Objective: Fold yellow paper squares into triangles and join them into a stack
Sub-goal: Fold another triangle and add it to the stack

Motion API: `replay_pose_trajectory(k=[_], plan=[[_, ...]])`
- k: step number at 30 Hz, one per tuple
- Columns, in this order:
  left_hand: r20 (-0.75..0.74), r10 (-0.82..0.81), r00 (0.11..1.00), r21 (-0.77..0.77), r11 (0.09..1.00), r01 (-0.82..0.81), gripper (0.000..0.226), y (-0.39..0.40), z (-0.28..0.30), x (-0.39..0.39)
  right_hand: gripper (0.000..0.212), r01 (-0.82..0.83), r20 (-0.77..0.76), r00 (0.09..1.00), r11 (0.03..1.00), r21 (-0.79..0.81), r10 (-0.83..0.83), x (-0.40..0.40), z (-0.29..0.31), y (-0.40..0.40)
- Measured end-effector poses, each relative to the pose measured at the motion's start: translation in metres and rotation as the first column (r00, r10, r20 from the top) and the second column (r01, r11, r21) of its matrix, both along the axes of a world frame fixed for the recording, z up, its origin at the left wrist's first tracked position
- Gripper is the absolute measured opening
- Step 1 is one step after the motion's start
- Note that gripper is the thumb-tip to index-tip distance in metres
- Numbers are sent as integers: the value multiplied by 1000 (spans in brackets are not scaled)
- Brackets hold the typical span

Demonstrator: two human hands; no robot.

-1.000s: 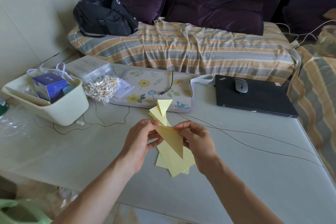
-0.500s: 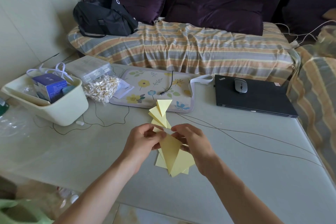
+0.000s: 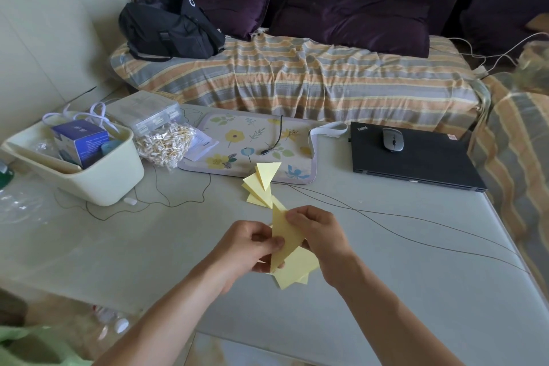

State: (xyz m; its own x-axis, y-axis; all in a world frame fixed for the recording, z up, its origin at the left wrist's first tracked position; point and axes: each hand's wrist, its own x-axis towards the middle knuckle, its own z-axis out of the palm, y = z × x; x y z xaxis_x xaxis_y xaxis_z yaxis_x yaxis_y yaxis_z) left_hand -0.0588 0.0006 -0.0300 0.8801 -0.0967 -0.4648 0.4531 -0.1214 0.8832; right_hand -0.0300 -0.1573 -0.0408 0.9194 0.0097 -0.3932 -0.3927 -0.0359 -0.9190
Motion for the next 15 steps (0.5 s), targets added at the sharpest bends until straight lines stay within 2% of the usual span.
replay_pose_trajectory(k=[5,9,15], plan=[[89,-26,996,216,976,6,13,4,-7,3,10,12,-15,1000,1000,-2,-12,0,-2,-1],[185,-81,979,441,898,-9,26,2,-9,5,12,4,-70,998,1000,15,-3,2,-4,0],[251,-112,962,504,863,-31,29,1,-6,6,13,31,-73,997,999,13,-30,2,-6,-1]])
